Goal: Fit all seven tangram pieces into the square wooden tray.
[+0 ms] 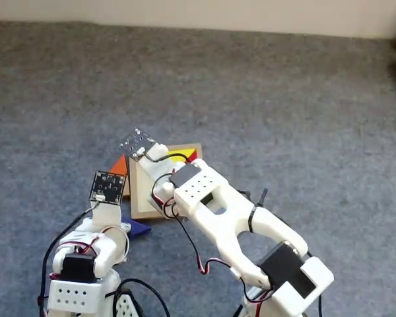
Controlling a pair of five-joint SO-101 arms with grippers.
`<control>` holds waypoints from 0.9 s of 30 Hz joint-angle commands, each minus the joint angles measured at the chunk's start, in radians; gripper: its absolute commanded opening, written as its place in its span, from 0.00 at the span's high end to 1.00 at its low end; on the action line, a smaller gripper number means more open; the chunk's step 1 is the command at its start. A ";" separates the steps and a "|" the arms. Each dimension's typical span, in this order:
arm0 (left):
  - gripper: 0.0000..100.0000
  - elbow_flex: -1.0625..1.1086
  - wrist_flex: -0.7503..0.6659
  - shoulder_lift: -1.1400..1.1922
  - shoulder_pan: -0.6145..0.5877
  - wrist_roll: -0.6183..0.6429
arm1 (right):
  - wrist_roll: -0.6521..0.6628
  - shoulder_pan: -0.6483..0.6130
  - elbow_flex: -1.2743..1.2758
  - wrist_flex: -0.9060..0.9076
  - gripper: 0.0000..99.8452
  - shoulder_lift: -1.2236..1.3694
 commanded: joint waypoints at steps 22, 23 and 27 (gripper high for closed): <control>0.99 0.021 0.006 -0.027 -0.012 0.009 | -0.005 0.329 -0.035 0.326 0.99 -0.421; 0.99 0.021 0.006 -0.027 -0.012 0.009 | -0.002 0.344 -0.035 0.358 0.99 -0.429; 0.99 0.021 0.006 -0.027 -0.012 0.009 | 0.095 0.375 -0.035 0.498 0.94 -0.430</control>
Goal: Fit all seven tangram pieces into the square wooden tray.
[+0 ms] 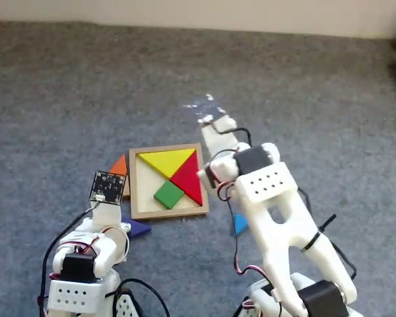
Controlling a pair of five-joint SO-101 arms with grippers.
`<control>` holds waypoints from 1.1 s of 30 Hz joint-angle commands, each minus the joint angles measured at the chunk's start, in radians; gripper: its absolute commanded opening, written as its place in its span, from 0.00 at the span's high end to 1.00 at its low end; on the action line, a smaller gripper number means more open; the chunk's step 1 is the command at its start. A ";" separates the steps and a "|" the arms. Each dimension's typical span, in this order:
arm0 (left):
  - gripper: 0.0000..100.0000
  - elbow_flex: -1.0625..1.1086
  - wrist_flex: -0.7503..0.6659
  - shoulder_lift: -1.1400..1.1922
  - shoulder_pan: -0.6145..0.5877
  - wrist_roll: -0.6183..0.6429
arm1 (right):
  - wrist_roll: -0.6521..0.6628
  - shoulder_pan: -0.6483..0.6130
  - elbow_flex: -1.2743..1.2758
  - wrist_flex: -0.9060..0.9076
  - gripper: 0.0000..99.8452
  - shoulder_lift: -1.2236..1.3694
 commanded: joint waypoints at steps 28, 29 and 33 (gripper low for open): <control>0.99 0.021 0.006 -0.027 -0.012 0.009 | 0.485 0.268 0.278 -0.048 0.90 -0.044; 0.99 0.021 0.006 -0.027 -0.012 0.009 | 0.519 0.280 0.285 -0.038 0.92 -0.044; 0.99 0.021 0.006 -0.027 -0.012 0.009 | 0.588 0.255 0.344 -0.025 1.00 -0.045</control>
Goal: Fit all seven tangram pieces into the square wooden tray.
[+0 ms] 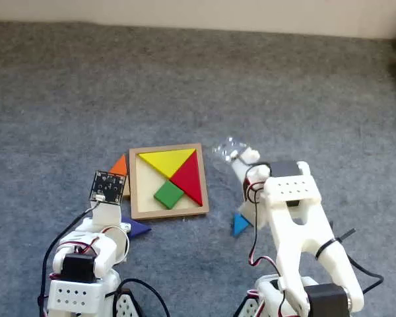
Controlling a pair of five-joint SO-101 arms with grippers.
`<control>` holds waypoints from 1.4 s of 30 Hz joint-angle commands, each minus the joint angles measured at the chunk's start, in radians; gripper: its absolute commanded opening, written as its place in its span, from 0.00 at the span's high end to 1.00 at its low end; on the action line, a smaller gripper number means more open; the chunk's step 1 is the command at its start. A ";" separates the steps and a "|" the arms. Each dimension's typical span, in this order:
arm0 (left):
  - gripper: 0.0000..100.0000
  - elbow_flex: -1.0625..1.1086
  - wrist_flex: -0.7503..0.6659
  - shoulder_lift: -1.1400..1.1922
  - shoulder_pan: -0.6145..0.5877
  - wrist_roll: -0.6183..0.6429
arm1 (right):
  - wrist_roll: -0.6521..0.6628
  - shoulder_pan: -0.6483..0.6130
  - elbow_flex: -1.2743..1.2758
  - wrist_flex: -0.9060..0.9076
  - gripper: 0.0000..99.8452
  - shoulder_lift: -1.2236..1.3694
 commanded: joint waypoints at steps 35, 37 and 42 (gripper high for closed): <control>0.99 0.021 0.006 -0.027 -0.012 0.009 | -0.379 -0.166 -0.015 -0.219 0.84 -0.048; 0.99 0.021 0.006 -0.027 -0.012 0.009 | -0.379 -0.166 -0.019 -0.217 0.81 -0.041; 0.99 0.021 0.006 -0.027 -0.012 0.009 | -0.381 -0.166 -0.008 -0.266 0.78 -0.036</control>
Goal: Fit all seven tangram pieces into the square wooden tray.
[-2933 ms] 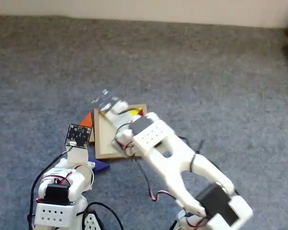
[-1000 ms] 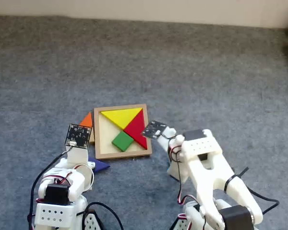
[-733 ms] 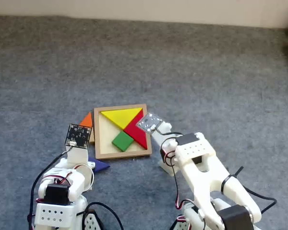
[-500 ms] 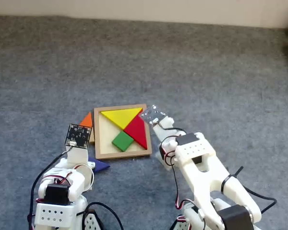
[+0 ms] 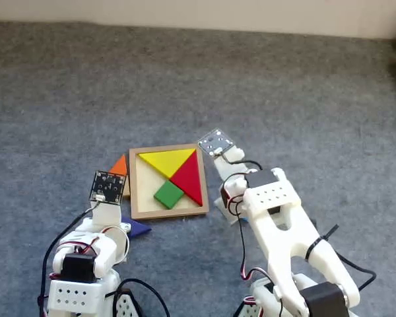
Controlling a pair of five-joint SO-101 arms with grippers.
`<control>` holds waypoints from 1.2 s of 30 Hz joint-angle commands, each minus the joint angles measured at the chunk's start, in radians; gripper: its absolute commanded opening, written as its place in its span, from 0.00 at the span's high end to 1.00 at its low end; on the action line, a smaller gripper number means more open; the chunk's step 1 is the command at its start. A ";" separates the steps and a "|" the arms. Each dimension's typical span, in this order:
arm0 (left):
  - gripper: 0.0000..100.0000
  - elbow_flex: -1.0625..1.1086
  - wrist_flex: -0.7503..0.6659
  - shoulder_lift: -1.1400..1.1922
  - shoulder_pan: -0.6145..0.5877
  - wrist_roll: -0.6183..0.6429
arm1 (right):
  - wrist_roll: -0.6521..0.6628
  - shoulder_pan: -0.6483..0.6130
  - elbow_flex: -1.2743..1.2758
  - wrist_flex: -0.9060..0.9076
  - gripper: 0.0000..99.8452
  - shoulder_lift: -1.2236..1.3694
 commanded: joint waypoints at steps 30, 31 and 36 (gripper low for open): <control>0.99 0.021 0.006 -0.027 -0.012 0.009 | -0.009 -0.044 0.134 -0.191 0.78 0.076; 0.99 0.021 0.006 -0.027 -0.012 0.009 | -0.009 -0.041 0.133 -0.191 0.78 0.111; 0.99 0.021 0.006 -0.027 -0.012 0.009 | -0.006 -0.019 0.062 -0.188 0.78 0.162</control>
